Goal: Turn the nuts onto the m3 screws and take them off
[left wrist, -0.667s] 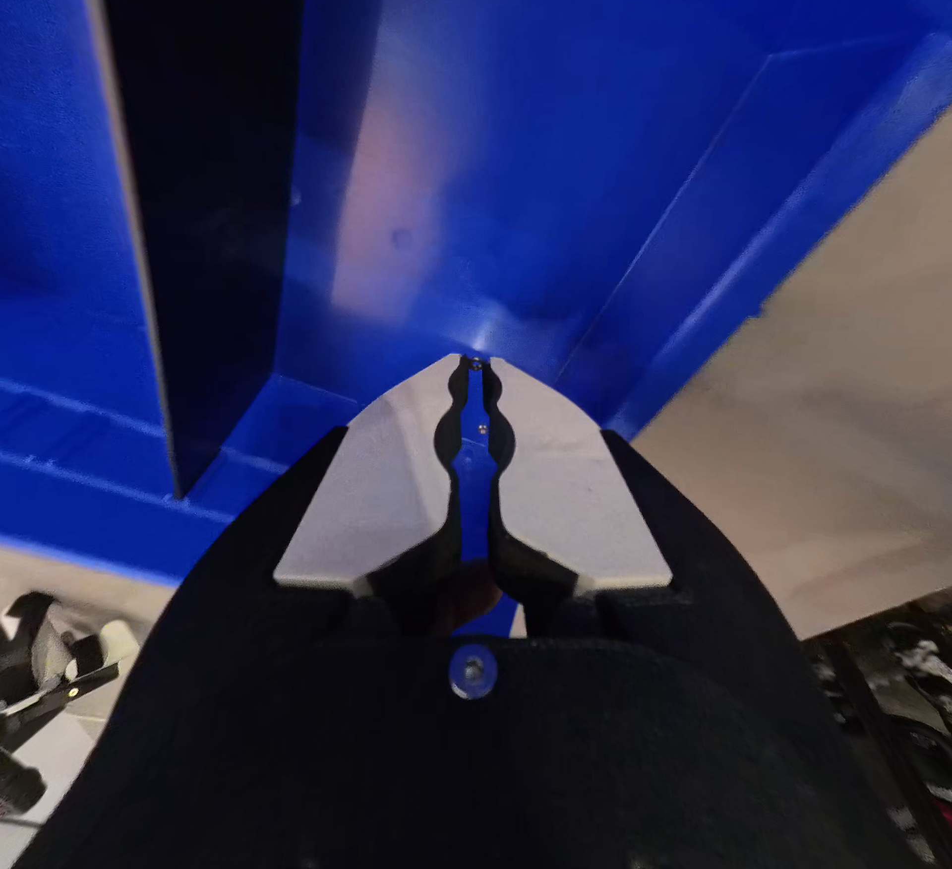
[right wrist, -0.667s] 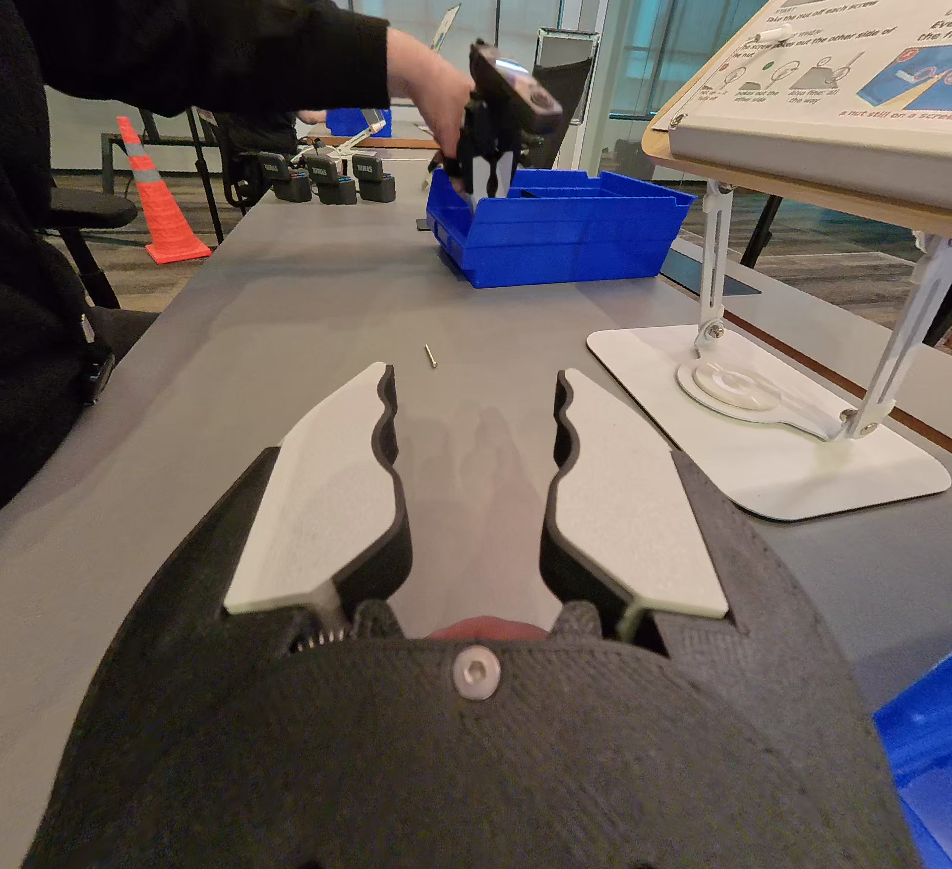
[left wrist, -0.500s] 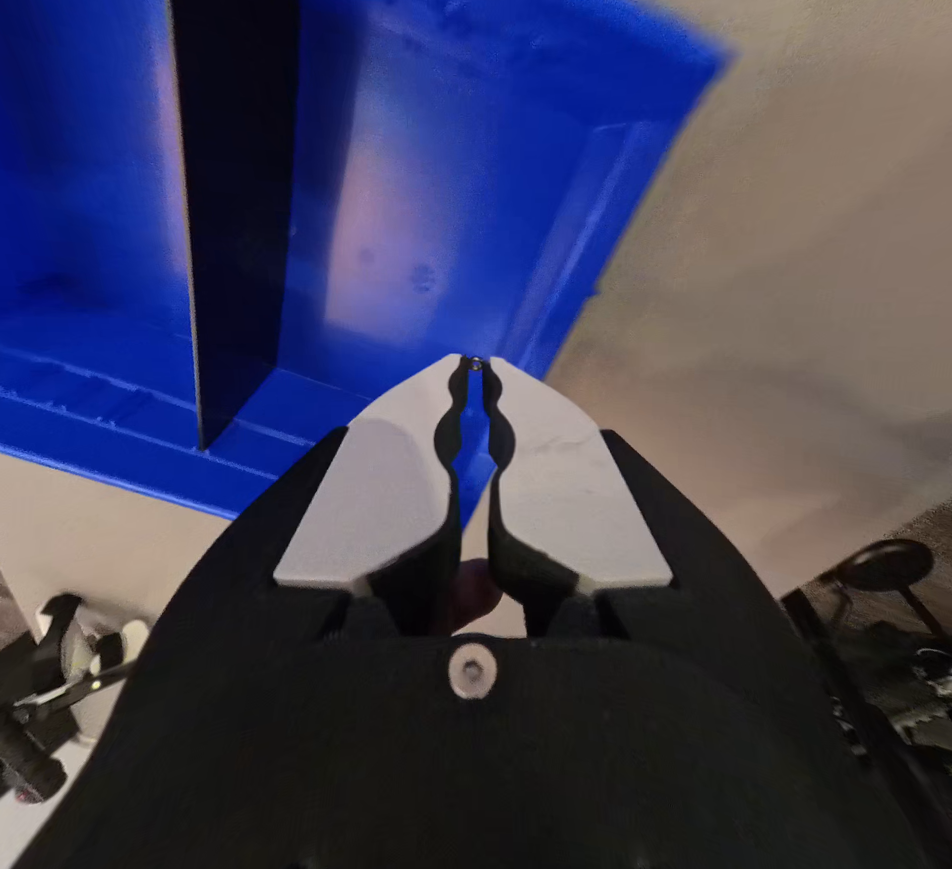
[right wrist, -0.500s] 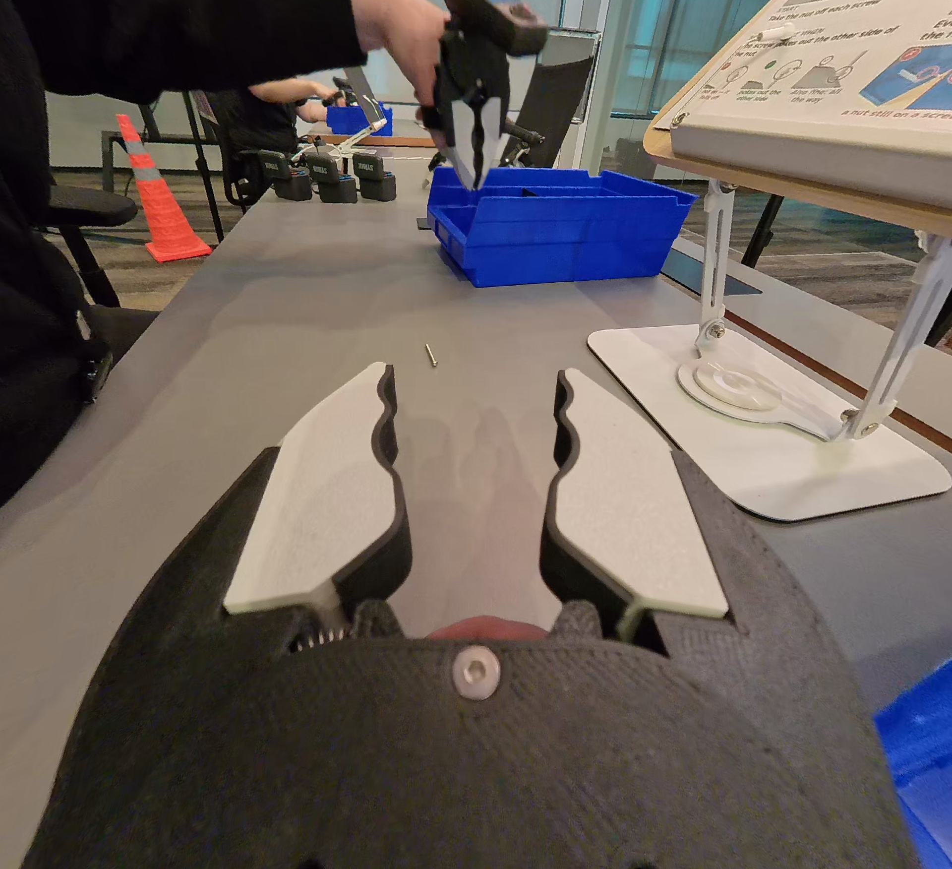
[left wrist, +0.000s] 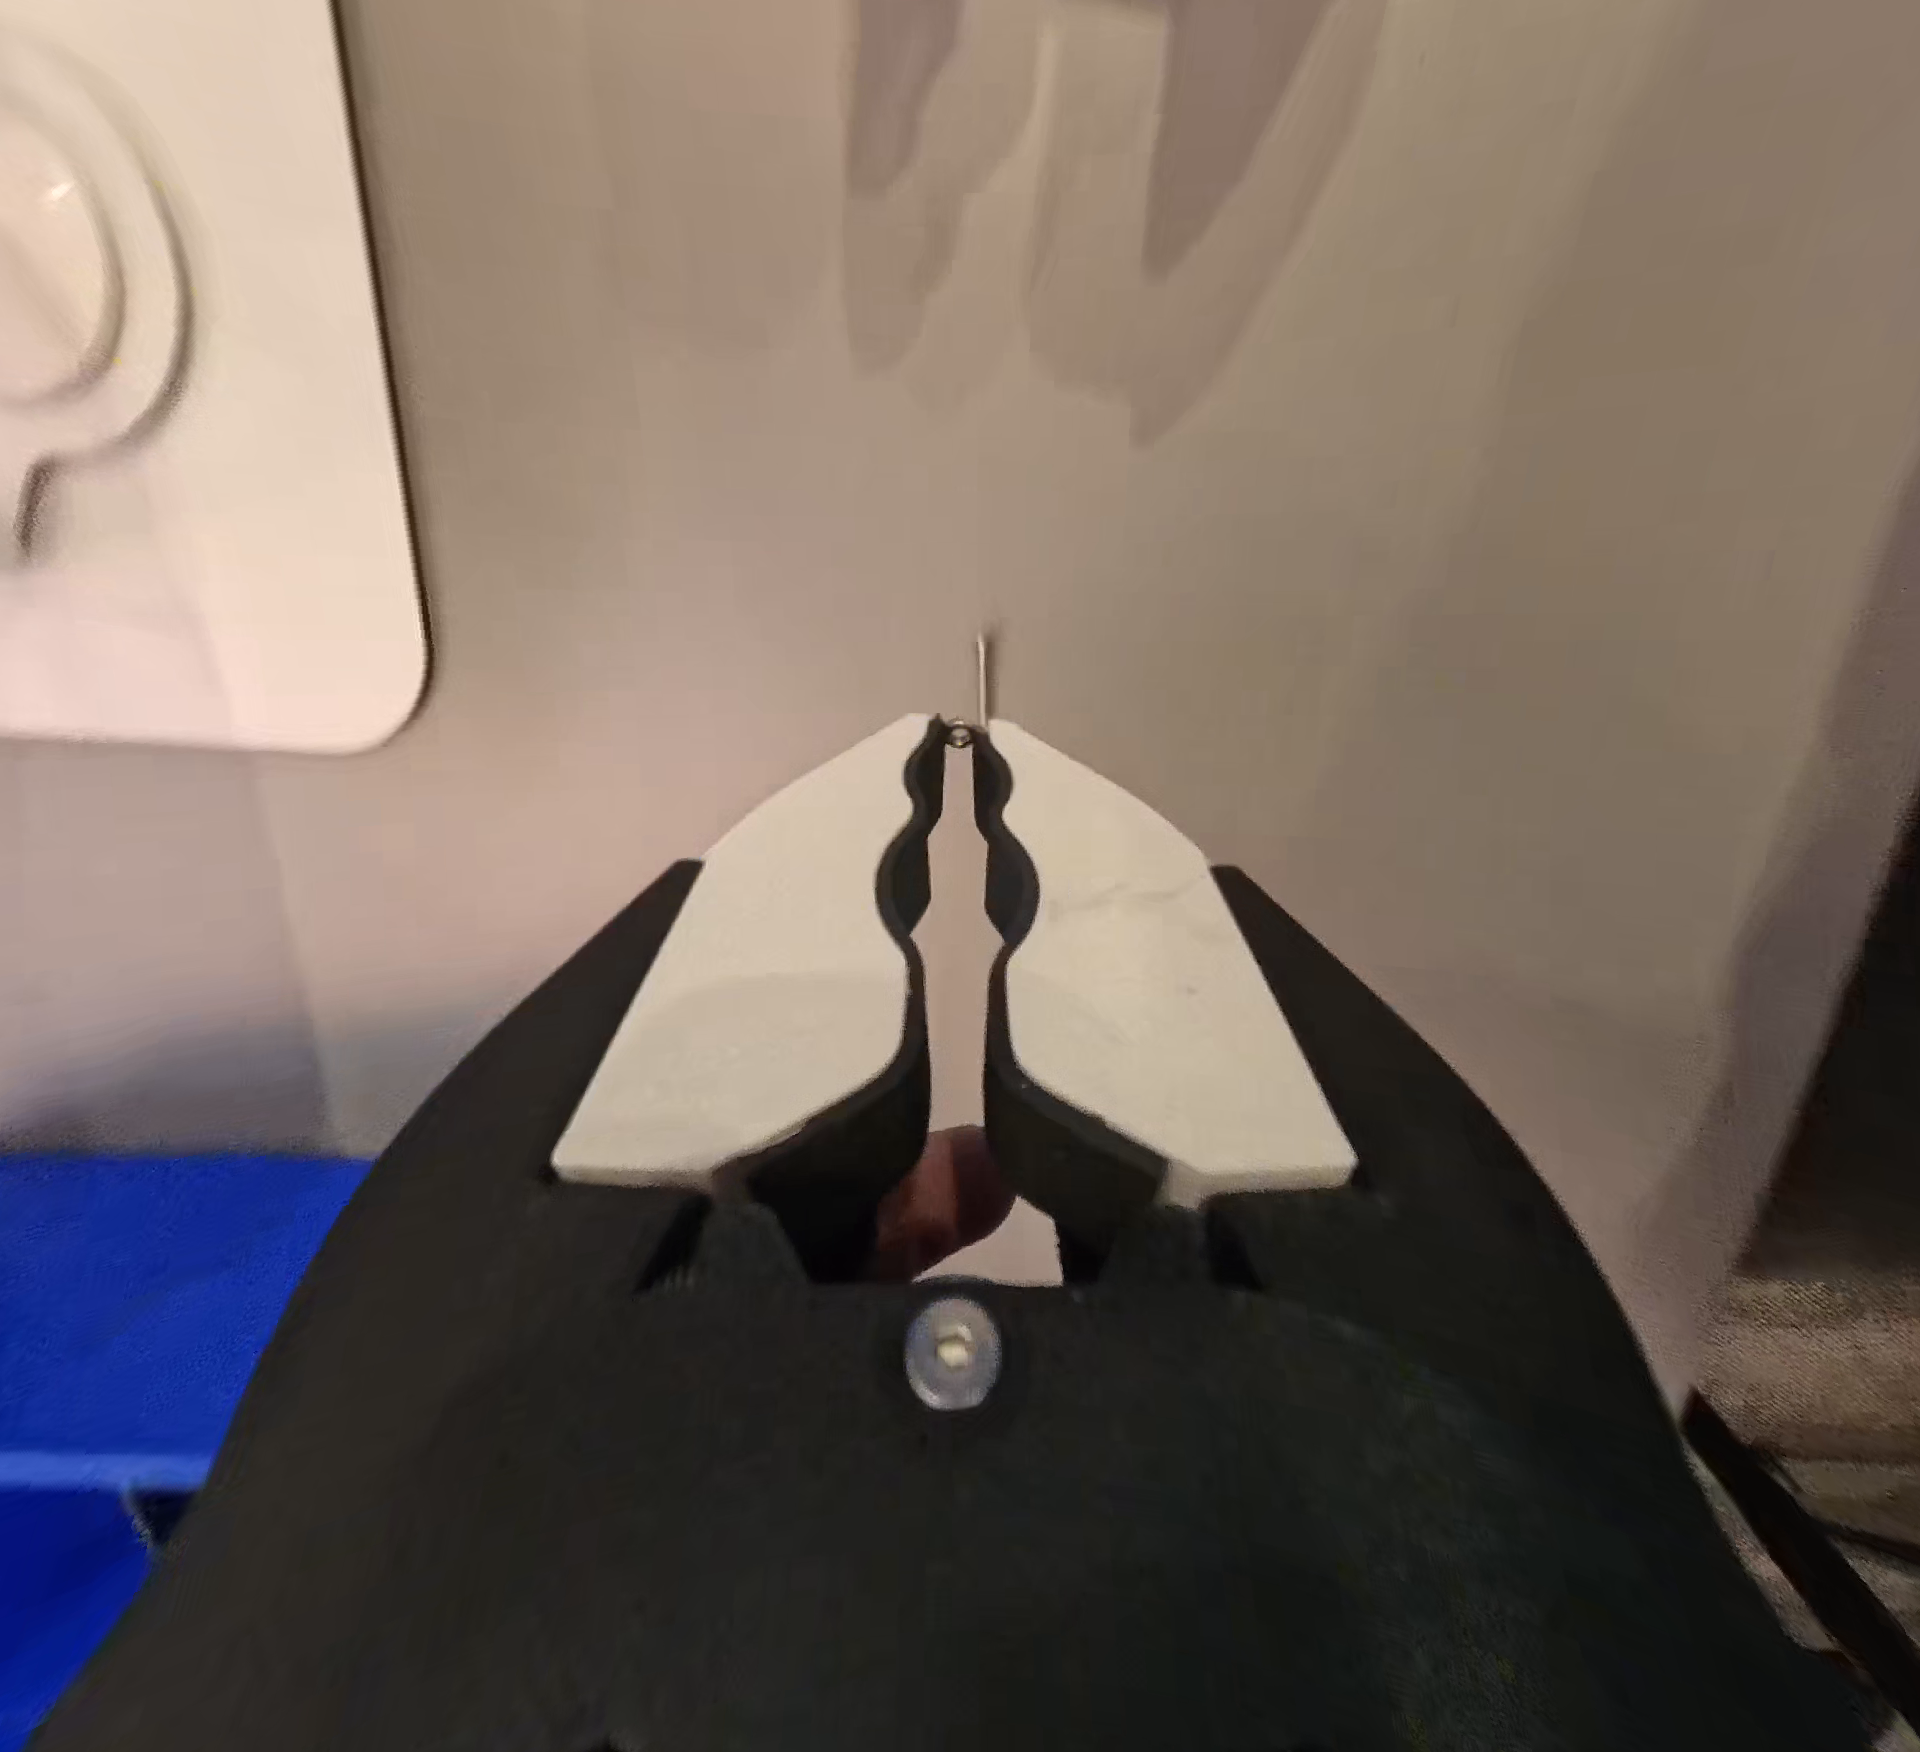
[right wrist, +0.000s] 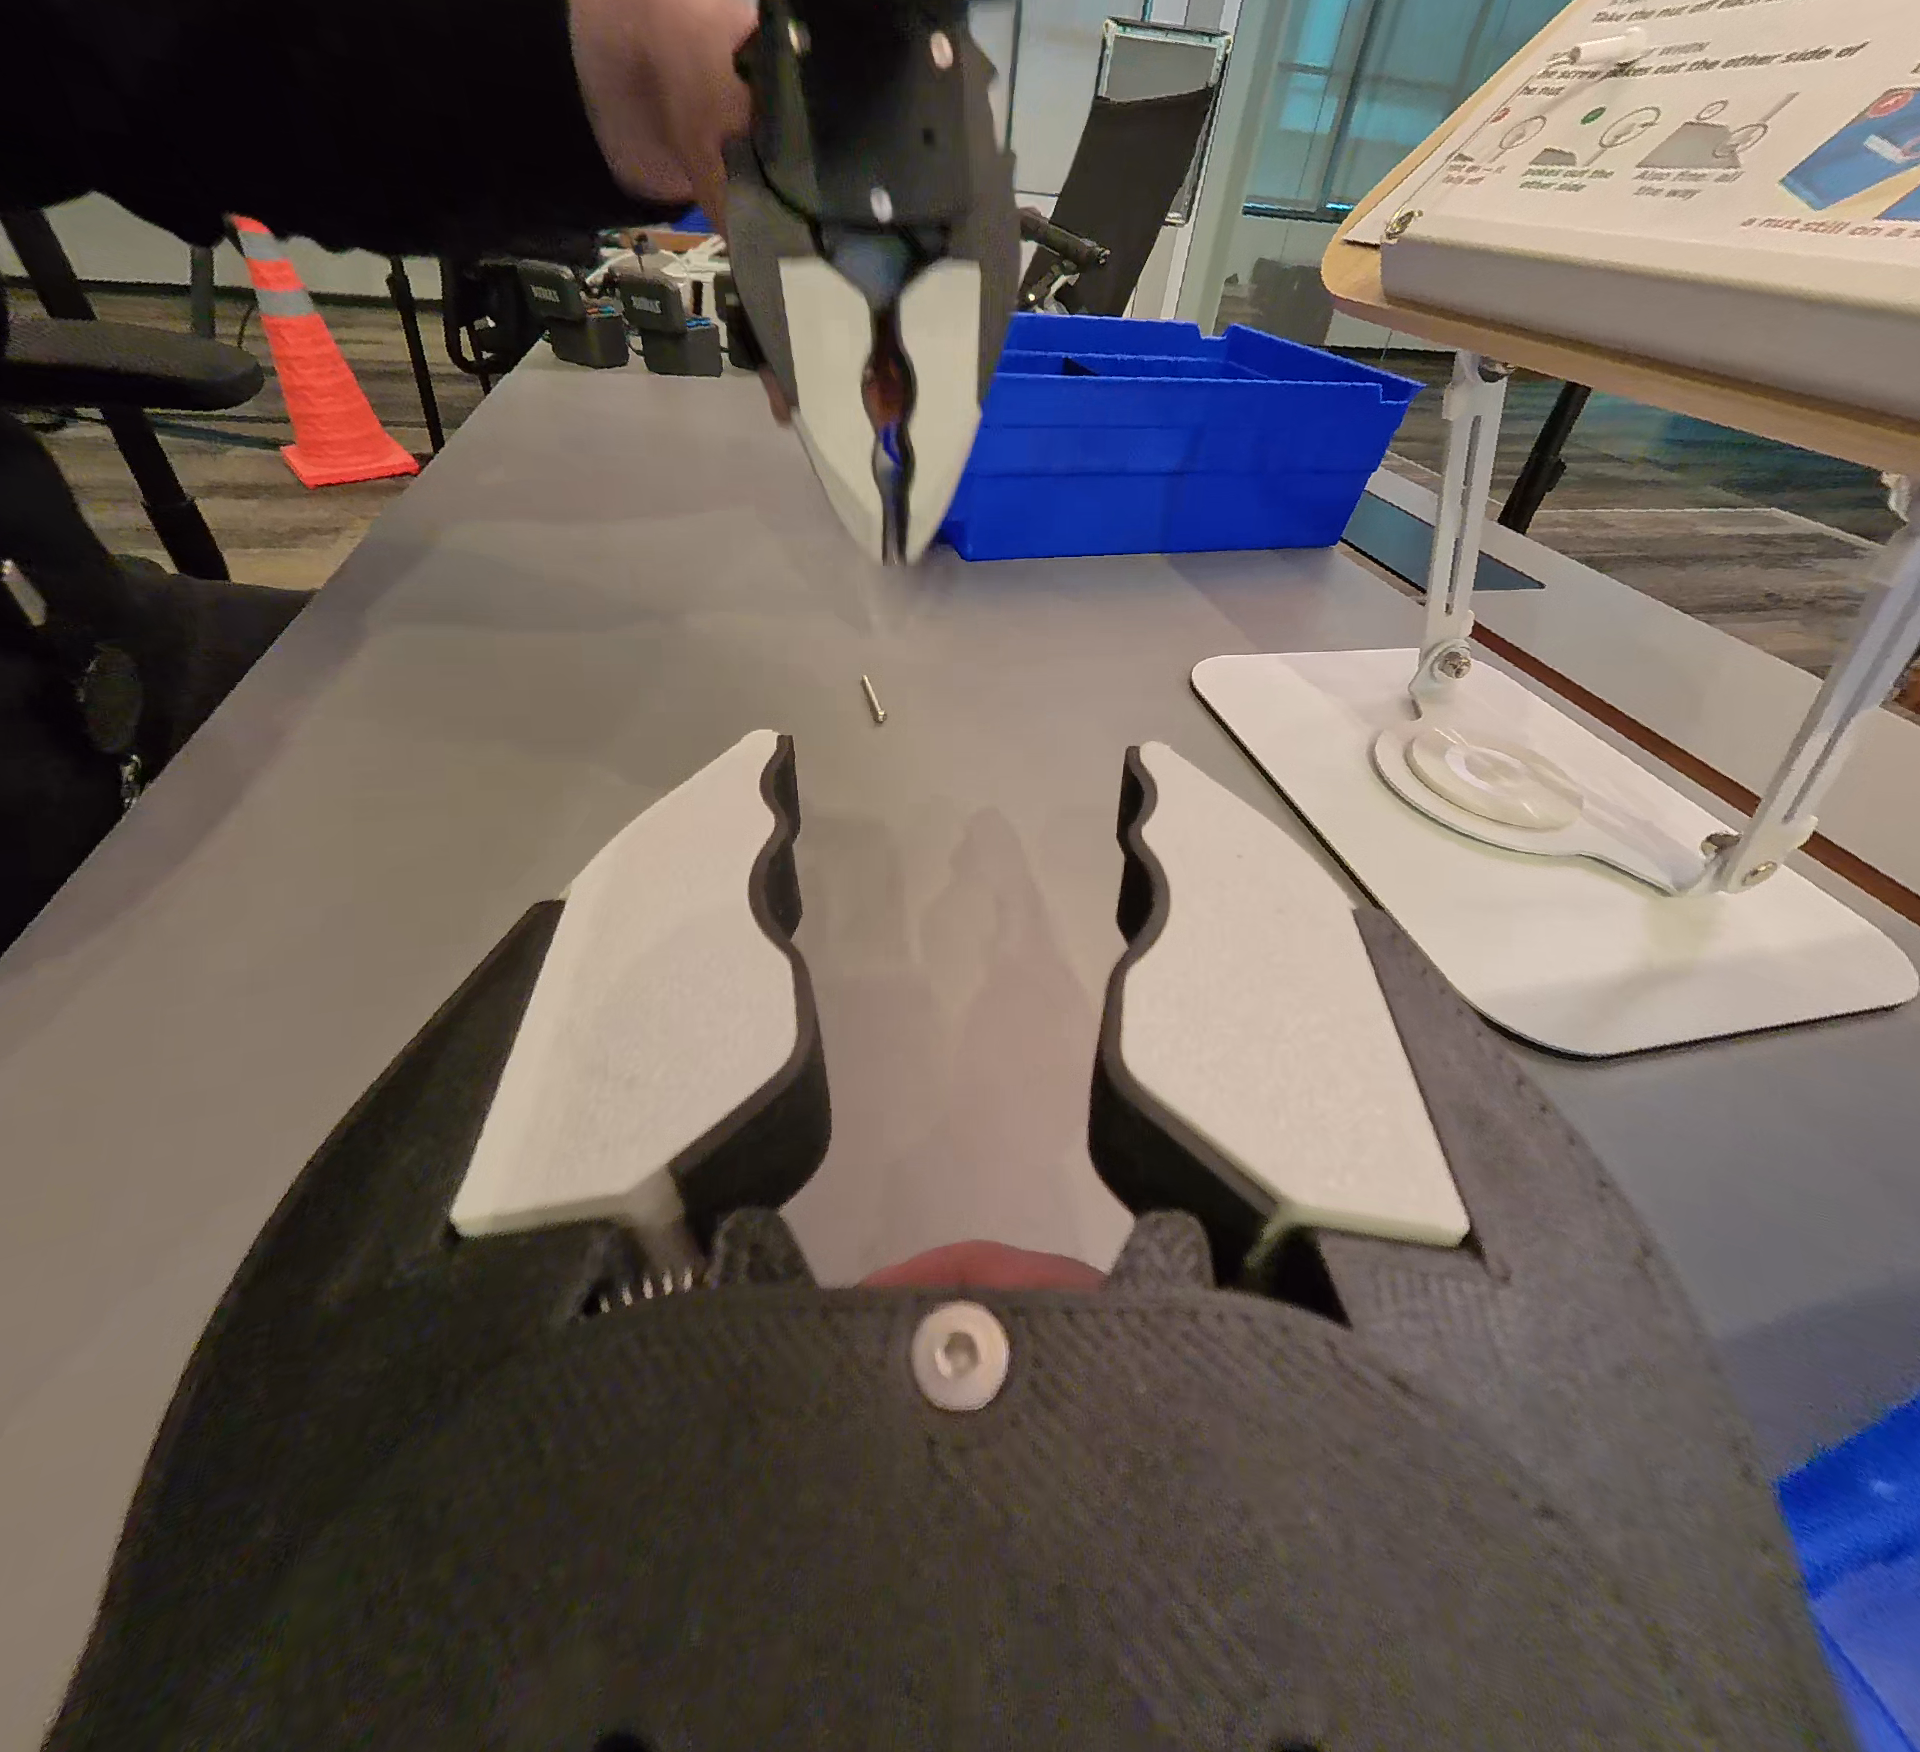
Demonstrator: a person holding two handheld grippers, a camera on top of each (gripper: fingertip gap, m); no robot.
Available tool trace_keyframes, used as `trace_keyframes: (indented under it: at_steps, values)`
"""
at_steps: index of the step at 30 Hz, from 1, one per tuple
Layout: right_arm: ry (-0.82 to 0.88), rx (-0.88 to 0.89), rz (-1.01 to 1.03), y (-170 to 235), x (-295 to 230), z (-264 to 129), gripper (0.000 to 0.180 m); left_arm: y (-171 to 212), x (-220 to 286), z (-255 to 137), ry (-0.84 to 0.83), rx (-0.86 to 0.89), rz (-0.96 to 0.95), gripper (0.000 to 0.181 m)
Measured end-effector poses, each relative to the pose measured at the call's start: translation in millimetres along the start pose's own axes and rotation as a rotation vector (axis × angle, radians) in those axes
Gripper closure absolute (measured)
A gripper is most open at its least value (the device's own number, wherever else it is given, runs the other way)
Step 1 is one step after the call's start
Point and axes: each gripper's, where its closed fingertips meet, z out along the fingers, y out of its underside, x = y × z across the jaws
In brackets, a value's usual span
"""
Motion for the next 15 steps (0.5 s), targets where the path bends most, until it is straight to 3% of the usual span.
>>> trace_keyframes:
  at_steps: [7, 15]
  values:
    - [-0.012, -0.015, -0.012, 2, -3, 1, 0.120, -36, 1, 67, 0.050, -0.102, 0.088, 0.177]
    - [-0.019, -0.028, -0.023, 3, -5, 2, 0.120, -42, 7, 82, 0.118, -0.136, 0.072, 0.175]
